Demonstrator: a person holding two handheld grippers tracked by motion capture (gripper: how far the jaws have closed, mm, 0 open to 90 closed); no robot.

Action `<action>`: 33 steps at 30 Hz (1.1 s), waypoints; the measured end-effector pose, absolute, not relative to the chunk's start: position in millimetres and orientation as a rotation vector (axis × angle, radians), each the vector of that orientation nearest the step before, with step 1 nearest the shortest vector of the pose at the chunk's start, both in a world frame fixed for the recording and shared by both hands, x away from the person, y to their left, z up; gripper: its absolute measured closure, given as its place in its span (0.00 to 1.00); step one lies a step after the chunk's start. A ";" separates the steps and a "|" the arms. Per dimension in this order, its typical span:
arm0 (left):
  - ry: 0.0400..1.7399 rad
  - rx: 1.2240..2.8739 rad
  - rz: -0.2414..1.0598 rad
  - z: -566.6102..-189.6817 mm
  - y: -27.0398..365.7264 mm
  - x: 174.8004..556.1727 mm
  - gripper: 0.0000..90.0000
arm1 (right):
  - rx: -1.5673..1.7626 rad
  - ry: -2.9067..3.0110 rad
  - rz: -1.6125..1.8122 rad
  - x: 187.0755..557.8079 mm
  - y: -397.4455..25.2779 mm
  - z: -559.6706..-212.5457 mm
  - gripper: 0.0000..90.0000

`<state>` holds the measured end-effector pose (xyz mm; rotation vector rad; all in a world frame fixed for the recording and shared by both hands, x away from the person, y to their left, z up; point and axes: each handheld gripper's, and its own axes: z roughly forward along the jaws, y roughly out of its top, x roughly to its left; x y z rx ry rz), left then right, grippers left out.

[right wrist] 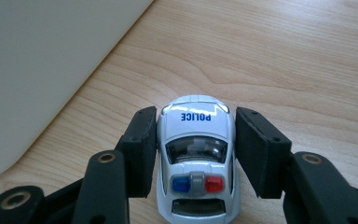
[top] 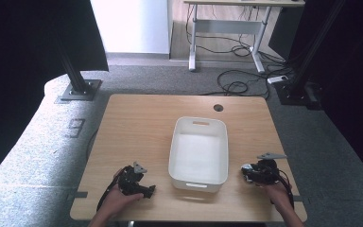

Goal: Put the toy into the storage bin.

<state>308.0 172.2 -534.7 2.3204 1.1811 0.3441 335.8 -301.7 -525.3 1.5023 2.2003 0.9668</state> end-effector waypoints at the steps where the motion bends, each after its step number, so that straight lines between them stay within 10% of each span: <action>1: 1.180 2.320 0.345 -534.8 172.5 307.7 0.09 | 1.501 2.206 0.962 336.7 -301.0 -526.6 0.56; 33: 1.180 2.322 0.344 -534.7 172.6 307.4 0.09 | 1.528 2.217 0.953 335.0 -303.9 -527.4 0.57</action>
